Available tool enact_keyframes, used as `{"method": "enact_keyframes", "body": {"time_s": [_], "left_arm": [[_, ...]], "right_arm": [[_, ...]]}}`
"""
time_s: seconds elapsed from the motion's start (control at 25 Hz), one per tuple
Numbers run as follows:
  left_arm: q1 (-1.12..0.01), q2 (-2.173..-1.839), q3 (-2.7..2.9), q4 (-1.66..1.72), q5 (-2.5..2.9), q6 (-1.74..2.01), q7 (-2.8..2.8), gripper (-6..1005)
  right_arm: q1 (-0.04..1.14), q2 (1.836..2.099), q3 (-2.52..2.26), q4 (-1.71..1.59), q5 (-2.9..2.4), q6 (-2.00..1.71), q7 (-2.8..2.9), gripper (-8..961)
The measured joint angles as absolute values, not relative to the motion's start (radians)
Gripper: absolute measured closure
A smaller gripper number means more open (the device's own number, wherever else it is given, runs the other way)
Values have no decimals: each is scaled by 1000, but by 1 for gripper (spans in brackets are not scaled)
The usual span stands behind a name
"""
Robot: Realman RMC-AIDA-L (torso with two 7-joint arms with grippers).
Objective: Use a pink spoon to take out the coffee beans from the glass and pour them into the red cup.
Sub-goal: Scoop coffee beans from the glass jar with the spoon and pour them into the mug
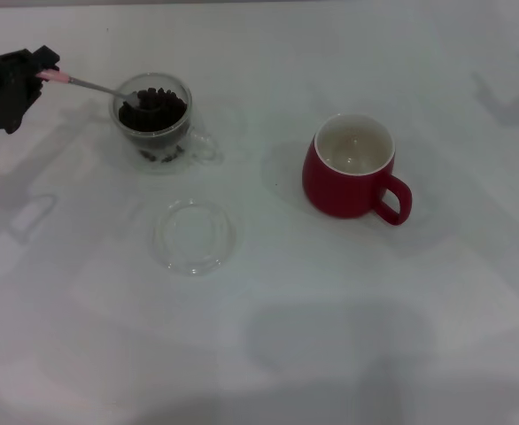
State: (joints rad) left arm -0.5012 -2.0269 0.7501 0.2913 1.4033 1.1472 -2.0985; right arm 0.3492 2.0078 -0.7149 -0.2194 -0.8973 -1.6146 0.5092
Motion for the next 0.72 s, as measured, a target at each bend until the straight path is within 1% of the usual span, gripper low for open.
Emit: {"method": "enact_keyframes", "body": {"time_s": [0.32, 0.72], "left_arm": [[-521, -2016, 761, 292, 1410, 1226, -2067, 871], [-596, -2003, 807, 291, 1449, 1273, -2088, 872]], "right_arm": [[362, 2008, -715, -219, -897, -1614, 509, 81], [369, 2008, -724, -219, -897, -1615, 509, 81]]}}
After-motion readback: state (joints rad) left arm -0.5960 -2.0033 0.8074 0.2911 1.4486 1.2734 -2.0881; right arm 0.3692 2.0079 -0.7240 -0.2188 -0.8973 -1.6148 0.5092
